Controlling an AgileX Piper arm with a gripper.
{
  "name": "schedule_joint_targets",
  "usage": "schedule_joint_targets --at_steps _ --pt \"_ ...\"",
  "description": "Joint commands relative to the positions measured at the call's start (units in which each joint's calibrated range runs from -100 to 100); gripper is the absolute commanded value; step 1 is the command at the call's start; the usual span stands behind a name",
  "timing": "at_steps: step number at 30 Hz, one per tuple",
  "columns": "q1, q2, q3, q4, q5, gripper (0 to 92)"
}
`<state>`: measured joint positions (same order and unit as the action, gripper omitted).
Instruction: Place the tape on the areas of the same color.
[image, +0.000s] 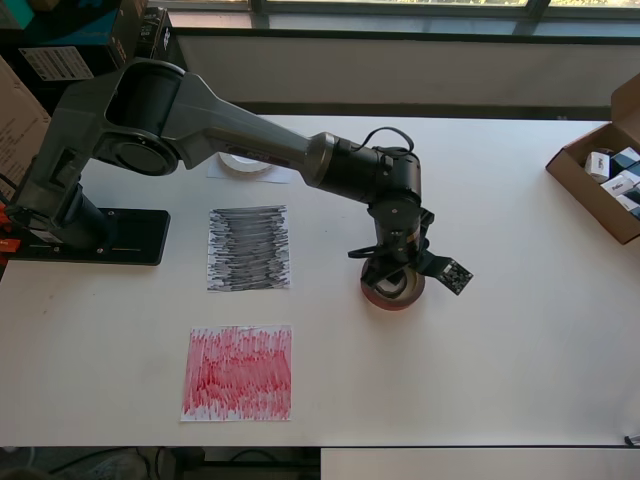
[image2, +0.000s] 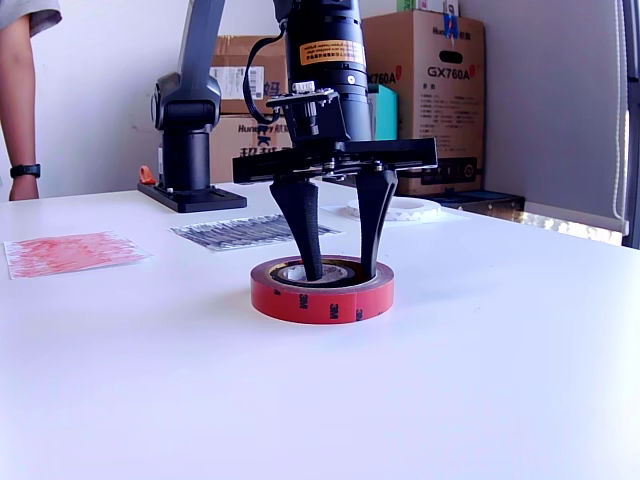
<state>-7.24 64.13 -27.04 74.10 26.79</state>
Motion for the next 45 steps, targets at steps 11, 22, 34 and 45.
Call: schedule_joint_targets --at_steps 11,22,34,45 --pt "0.2 1.9 0.1 0.3 -0.5 44.0" --pt "0.2 1.9 -0.3 0.3 -0.3 6.0" --pt "2.6 -8.8 0.6 3.7 -2.3 0.0" --pt "3.0 -27.2 15.4 4.9 -13.6 0.0"
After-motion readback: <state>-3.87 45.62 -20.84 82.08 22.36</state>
